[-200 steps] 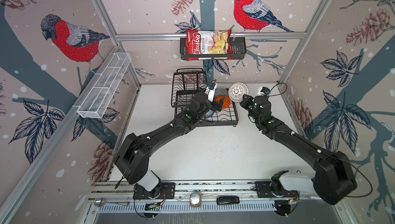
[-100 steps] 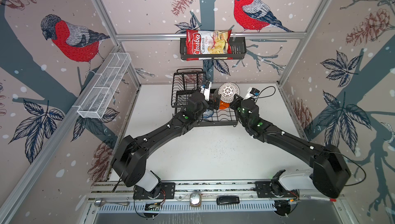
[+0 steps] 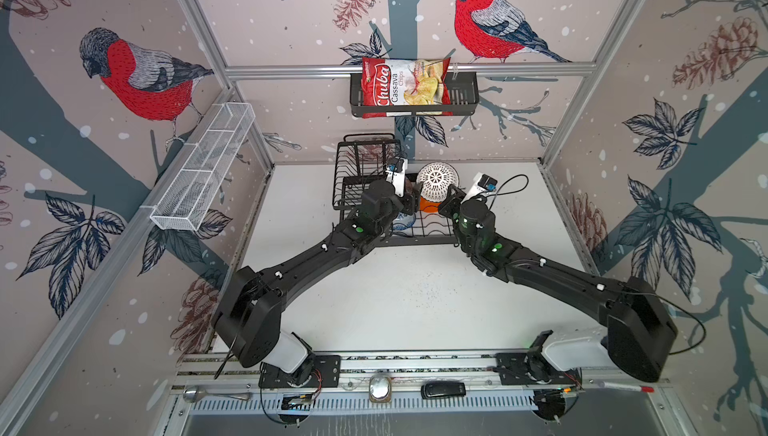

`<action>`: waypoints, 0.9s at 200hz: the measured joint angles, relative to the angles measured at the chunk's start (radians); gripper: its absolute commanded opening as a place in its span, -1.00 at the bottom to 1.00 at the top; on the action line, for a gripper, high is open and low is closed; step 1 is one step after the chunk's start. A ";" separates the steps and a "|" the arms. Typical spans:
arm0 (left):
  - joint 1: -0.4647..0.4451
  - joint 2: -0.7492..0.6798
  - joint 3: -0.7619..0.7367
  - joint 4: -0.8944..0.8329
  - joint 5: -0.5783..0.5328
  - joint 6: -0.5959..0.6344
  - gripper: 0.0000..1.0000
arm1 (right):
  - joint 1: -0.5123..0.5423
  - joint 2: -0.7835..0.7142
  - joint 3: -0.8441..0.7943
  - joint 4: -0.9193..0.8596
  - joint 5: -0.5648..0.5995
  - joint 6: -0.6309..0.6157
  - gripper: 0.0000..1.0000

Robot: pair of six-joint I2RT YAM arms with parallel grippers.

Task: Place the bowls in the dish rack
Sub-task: 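Lift the white patterned bowl with the right gripper toward the rack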

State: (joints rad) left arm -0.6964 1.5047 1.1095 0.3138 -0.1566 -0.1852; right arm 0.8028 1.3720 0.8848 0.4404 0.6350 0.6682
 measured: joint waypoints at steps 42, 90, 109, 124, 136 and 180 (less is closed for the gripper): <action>0.002 0.001 0.000 0.001 -0.008 -0.003 0.03 | 0.031 0.002 -0.020 0.022 0.020 0.000 -1.00; 0.005 0.001 0.000 0.000 -0.004 0.001 -0.13 | 0.069 0.027 -0.023 0.074 0.047 0.001 -1.00; 0.005 0.001 0.000 0.000 -0.003 0.002 -0.28 | 0.085 0.037 -0.014 0.092 0.059 0.001 -1.00; 0.005 0.001 0.000 0.000 -0.003 0.002 -0.42 | 0.094 0.042 -0.013 0.104 0.069 0.000 -1.00; 0.006 0.001 0.000 0.000 -0.002 0.002 -0.54 | 0.098 0.045 -0.010 0.105 0.075 -0.006 -1.00; 0.006 -0.001 -0.002 0.002 -0.002 0.002 -1.00 | 0.100 0.049 -0.004 0.109 0.090 -0.011 -0.89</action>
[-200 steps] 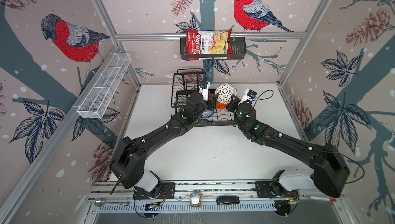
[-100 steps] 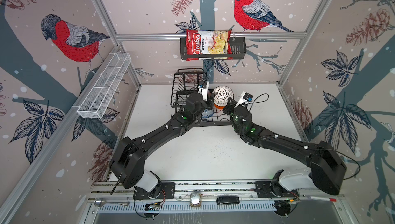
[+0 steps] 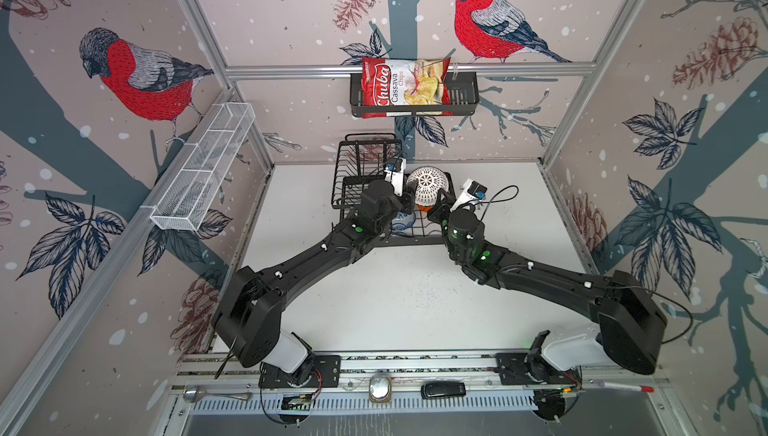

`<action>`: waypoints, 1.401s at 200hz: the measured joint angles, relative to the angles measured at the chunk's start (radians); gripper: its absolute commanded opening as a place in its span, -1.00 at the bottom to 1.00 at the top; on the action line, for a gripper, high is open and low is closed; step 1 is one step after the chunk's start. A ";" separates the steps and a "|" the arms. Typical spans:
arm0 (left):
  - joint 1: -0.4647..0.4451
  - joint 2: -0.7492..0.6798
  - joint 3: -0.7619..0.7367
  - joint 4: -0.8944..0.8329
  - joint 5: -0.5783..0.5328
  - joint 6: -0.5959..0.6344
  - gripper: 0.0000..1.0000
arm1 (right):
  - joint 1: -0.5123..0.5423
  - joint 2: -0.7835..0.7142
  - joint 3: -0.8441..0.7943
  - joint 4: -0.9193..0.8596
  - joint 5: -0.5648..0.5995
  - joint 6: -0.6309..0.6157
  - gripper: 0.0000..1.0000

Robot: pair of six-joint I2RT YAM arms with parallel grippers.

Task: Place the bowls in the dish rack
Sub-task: 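Lower the white patterned bowl into the rack slot below the orange bowl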

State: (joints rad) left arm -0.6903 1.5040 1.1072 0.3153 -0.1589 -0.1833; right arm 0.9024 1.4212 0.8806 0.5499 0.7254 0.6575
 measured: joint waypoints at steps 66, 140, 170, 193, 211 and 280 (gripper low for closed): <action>0.000 -0.031 -0.034 0.014 -0.003 0.006 -1.00 | -0.005 0.016 0.040 -0.019 0.017 0.026 -0.47; 0.001 -0.045 -0.050 0.016 -0.025 0.006 -1.00 | -0.036 0.048 0.061 -0.020 -0.003 0.029 -0.86; 0.001 -0.044 -0.050 0.018 -0.026 0.007 -1.00 | -0.075 0.053 0.086 -0.076 -0.003 0.056 -0.70; 0.001 -0.044 -0.050 0.019 -0.027 0.008 -1.00 | -0.154 0.054 0.103 -0.167 -0.029 0.111 -0.66; 0.002 -0.042 -0.050 0.020 -0.028 0.008 -1.00 | -0.228 0.072 0.126 -0.250 -0.100 0.166 -0.49; 0.005 -0.038 -0.045 0.022 -0.027 0.008 -0.86 | -0.303 0.199 0.212 -0.451 -0.348 0.232 0.18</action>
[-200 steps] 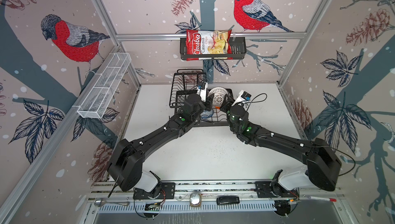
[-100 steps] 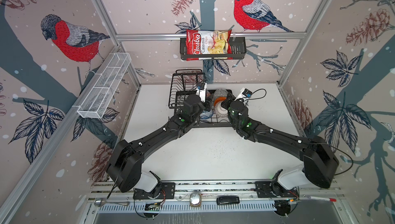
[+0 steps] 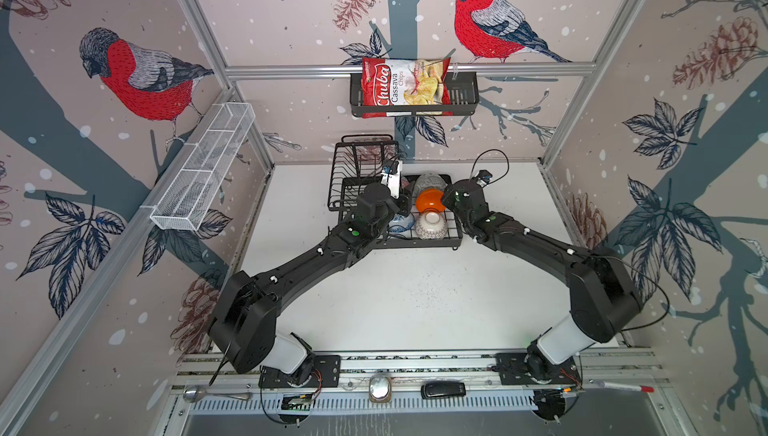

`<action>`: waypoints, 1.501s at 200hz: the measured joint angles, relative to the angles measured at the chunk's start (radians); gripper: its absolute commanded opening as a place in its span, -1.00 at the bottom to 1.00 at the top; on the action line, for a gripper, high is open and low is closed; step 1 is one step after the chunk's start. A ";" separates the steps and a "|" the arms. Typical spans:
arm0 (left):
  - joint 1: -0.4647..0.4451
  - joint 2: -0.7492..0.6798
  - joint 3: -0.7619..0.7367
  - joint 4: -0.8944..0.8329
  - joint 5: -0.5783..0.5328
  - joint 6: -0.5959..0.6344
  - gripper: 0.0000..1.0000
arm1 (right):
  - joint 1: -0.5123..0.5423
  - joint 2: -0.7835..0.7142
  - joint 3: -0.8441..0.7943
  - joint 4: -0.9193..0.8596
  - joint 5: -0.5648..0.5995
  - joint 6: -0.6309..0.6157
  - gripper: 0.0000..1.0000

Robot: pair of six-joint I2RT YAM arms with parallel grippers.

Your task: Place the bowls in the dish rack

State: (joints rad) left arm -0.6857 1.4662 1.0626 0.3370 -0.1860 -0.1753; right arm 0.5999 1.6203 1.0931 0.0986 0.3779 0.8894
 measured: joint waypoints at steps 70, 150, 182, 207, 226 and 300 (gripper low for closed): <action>0.003 -0.030 -0.015 -0.016 0.006 -0.004 0.06 | -0.025 0.127 0.138 -0.161 -0.158 -0.084 0.55; 0.019 -0.082 -0.045 0.031 -0.017 -0.030 0.88 | -0.014 0.211 0.213 -0.323 -0.256 -0.214 0.49; 0.025 -0.082 -0.047 0.034 -0.017 -0.035 0.96 | -0.005 0.206 0.201 -0.361 -0.262 -0.251 0.48; 0.027 -0.082 -0.048 0.035 -0.017 -0.035 0.96 | 0.003 0.206 0.199 -0.374 -0.273 -0.274 0.48; 0.028 -0.082 -0.048 0.035 -0.017 -0.035 0.96 | 0.008 0.209 0.198 -0.385 -0.281 -0.288 0.48; 0.029 -0.082 -0.048 0.035 -0.020 -0.035 0.96 | 0.042 0.269 0.261 -0.423 -0.274 -0.315 0.33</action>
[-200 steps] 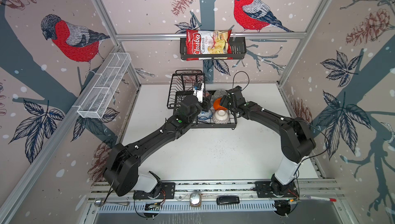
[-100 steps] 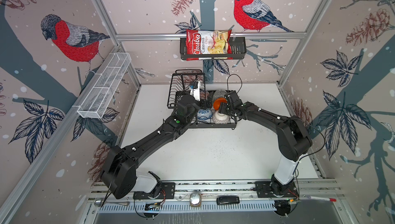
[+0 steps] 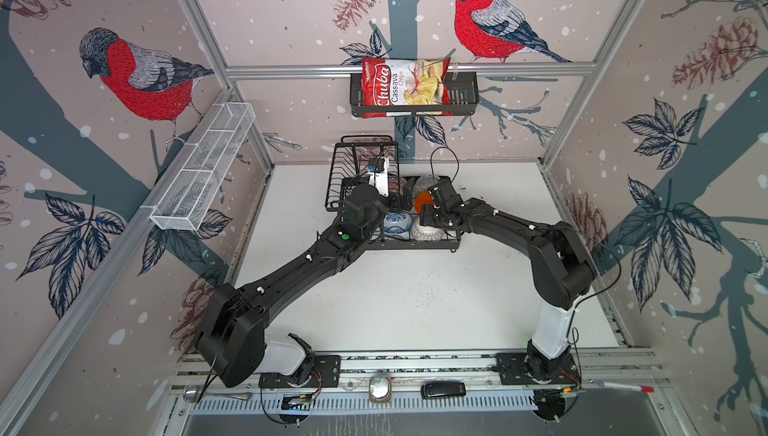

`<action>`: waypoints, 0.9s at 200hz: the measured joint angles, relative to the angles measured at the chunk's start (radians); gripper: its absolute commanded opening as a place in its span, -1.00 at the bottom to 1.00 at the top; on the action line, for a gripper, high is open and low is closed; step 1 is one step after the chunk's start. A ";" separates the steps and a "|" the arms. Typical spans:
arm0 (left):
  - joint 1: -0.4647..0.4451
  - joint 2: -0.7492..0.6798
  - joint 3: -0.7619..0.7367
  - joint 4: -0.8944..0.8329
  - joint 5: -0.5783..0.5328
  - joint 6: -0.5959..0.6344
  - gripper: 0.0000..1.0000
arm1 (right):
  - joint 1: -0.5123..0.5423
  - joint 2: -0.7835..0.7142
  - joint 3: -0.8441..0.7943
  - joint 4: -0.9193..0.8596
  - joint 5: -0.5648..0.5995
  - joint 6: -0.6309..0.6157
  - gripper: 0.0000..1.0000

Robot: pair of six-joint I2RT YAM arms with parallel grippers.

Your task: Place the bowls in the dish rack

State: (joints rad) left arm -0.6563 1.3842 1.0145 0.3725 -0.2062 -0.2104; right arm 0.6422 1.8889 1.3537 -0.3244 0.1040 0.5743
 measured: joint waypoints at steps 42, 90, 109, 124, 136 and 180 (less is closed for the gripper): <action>0.002 0.000 0.000 0.000 0.000 0.000 0.96 | 0.018 0.017 0.037 -0.040 0.040 -0.015 0.28; 0.005 0.000 0.000 0.000 0.000 -0.001 0.96 | 0.037 0.001 0.041 -0.081 0.053 -0.025 0.31; 0.005 0.001 0.000 0.000 0.000 -0.002 0.96 | 0.047 -0.010 0.044 -0.093 0.053 -0.028 0.31; 0.005 0.002 0.000 0.000 0.000 -0.002 0.96 | 0.051 -0.010 0.049 -0.101 0.054 -0.029 0.31; 0.005 0.003 0.000 0.000 0.000 -0.002 0.96 | 0.051 -0.006 0.052 -0.104 0.055 -0.029 0.31; 0.005 0.003 0.000 0.000 0.000 -0.002 0.96 | 0.060 0.025 0.073 -0.127 0.095 -0.049 0.30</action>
State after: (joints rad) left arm -0.6518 1.3876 1.0145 0.3721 -0.2066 -0.2127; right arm 0.7021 1.9141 1.4265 -0.4515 0.1986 0.5255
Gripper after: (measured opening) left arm 0.980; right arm 0.654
